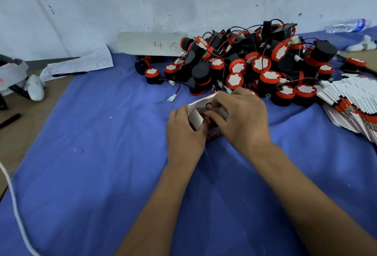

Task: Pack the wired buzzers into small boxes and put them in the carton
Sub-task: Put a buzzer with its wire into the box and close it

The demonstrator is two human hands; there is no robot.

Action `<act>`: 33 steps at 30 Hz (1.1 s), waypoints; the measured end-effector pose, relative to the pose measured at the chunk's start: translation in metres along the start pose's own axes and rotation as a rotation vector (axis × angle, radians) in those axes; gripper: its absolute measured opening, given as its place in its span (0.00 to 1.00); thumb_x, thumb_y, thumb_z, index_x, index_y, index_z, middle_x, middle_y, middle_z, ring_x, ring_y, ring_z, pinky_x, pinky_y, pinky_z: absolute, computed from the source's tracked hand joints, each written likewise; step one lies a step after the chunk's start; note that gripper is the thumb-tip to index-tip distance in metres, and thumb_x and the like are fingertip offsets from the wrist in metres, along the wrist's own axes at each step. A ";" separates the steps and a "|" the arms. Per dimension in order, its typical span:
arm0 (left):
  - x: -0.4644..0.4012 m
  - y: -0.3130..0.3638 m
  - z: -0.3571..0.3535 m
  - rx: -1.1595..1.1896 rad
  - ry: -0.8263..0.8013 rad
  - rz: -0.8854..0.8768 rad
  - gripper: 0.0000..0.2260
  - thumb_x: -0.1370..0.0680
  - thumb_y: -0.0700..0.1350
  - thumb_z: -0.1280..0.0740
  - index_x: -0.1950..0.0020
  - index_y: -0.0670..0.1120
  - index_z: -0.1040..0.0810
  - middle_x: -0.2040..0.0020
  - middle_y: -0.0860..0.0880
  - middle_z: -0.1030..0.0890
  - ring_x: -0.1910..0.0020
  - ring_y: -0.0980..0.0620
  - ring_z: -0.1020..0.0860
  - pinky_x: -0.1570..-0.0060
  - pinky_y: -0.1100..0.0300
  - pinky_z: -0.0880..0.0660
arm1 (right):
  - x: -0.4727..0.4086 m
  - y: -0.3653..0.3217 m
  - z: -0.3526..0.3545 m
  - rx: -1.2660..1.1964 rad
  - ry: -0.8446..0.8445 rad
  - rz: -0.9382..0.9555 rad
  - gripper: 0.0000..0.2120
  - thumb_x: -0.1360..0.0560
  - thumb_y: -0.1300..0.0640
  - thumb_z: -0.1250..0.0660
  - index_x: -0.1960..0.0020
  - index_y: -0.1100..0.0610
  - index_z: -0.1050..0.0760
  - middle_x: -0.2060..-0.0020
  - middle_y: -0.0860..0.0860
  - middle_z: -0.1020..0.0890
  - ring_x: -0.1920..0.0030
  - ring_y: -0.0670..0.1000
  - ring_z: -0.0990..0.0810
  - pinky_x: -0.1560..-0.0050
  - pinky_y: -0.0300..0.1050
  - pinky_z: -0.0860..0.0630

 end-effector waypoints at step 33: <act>-0.003 -0.002 -0.006 0.009 -0.029 -0.077 0.10 0.24 0.48 0.27 0.53 0.49 0.28 0.55 0.50 0.24 0.58 0.54 0.29 0.61 0.72 0.34 | -0.005 0.003 -0.036 0.384 -0.519 -0.062 0.12 0.20 0.65 0.40 0.44 0.54 0.21 0.49 0.51 0.18 0.46 0.52 0.21 0.55 0.42 0.35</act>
Point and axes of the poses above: each hand's wrist, its own x-axis away from the middle knuckle, its own z-axis out of the back of the hand, y = z × x, the point moved 7 cm from there along -x, towards the middle knuckle
